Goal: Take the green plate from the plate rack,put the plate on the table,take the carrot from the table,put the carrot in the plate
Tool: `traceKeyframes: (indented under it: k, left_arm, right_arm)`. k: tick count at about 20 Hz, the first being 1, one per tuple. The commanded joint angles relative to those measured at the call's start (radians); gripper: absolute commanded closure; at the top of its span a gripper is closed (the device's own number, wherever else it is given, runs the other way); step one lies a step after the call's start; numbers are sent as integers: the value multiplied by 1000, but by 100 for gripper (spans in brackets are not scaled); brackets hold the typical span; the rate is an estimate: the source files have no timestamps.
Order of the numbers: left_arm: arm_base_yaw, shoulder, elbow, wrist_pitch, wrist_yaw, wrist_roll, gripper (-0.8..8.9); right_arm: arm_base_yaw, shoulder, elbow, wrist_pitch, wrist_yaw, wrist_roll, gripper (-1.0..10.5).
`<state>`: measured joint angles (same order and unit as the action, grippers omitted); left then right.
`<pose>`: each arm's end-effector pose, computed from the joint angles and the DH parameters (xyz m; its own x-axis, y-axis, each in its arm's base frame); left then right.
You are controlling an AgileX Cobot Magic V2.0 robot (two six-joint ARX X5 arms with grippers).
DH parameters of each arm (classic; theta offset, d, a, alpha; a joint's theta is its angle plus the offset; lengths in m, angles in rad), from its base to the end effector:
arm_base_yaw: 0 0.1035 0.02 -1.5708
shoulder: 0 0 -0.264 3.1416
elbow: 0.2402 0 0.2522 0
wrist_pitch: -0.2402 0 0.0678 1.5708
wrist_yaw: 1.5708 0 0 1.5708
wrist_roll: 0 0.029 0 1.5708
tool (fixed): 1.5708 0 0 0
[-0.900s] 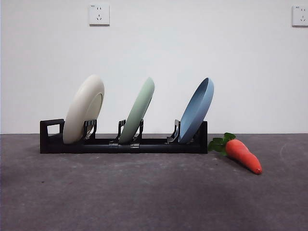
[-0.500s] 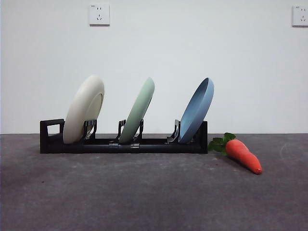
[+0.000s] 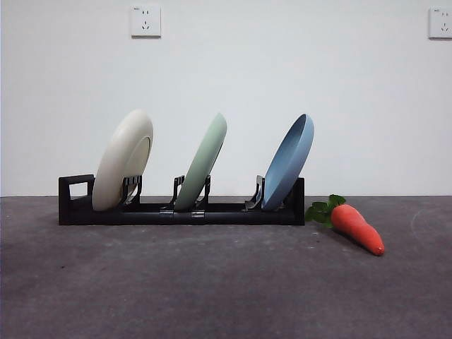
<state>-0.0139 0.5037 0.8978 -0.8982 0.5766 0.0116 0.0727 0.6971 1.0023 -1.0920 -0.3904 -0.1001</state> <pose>0.0724 -0.0168 0.3359 0.7264 -0.5553 -0.4049 0.4945 0.8315 -0.2532 0.0989 0.0183 0.3368 0.6236 0.4270 -0.6548 -0.4041 0.8931 0.1976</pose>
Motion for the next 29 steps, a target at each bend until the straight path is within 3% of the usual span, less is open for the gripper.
traceKeyframes:
  k: [1,7,13,19,23,29]
  left_arm:
    - [2,0,6,10,6,14,240]
    - [-9,68,7,90,29,10,240]
    - [-145,267,10,377,25,-99,244]
    - [-382,623,181,533,-217,-86,244]
    - [-441,869,329,626,-352,-60,244]
    - [-463,1176,500,742,-445,-26,247]
  right_arm:
    - [2,-1,3,5,-3,10,256]
    - [2,2,3,6,-3,13,257]
    - [2,24,3,6,-4,13,257]
    - [2,50,3,5,-3,14,258]
    - [2,55,3,5,-3,18,257]
    - [2,56,3,5,-3,24,258]
